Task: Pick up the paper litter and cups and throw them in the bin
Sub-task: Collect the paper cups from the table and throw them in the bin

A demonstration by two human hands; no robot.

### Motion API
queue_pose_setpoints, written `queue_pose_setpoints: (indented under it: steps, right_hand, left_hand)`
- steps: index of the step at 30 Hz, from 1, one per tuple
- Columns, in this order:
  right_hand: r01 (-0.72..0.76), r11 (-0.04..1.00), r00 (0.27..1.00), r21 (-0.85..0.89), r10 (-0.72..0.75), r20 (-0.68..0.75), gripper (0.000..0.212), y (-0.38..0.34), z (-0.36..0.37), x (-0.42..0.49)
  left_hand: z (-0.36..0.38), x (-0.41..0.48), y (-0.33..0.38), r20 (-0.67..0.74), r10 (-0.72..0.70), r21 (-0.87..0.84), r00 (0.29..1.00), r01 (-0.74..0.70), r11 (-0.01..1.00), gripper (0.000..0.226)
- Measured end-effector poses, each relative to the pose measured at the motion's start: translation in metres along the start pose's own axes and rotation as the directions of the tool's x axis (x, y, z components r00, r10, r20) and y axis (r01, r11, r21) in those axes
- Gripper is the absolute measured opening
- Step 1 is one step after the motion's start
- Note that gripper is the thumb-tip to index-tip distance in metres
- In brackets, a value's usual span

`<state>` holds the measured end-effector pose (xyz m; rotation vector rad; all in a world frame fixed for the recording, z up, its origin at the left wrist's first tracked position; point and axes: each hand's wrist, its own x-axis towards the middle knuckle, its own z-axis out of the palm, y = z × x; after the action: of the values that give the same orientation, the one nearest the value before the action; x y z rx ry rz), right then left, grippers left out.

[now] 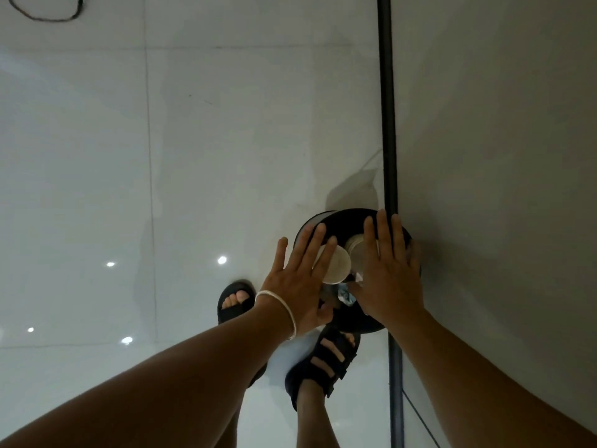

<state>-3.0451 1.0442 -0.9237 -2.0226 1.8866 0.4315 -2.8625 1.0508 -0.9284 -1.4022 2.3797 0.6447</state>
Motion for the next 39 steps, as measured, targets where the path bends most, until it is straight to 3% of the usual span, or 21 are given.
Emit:
queue_pose_setpoints:
  steps: [7, 15, 22, 27, 33, 39]
  right_hand:
    - [0.037, 0.999, 0.990, 0.000, -0.037, 0.139, 0.119, -0.025, -0.107, -0.037]
    - [0.098, 0.993, 0.988, 0.062, -0.104, 0.114, 0.108, -0.109, -0.276, -0.077]
    - [0.166, 0.982, 0.979, 0.095, -0.175, 0.100, 0.098, -0.175, -0.387, -0.128]
    - [0.311, 0.949, 0.949, 0.059, -0.313, 0.028, 0.093, -0.216, -0.428, -0.176]
    - [0.477, 0.879, 0.877, -0.024, -0.473, 0.087, 0.091, -0.261, -0.449, -0.241]
    - [0.698, 0.707, 0.716, -0.118, -0.693, 0.084, 0.089, -0.353, -0.453, -0.314]
  left_hand:
    - [-0.099, -0.066, -0.028, 0.029, -0.112, -0.066, 0.993, 0.113, 0.991, 0.100]
    - [-0.246, -0.162, -0.062, -0.103, -0.220, -0.058, 0.970, 0.215, 0.975, 0.096]
    - [-0.354, -0.263, -0.076, -0.204, -0.427, -0.143, 0.881, 0.405, 0.903, 0.091]
    - [-0.384, -0.353, -0.068, -0.301, -0.591, -0.244, 0.748, 0.539, 0.806, 0.088]
    - [-0.371, -0.491, -0.055, -0.339, -0.746, -0.275, 0.573, 0.698, 0.661, 0.086]
    - [-0.337, -0.618, -0.032, -0.309, -0.888, -0.371, 0.340, 0.817, 0.441, 0.085]
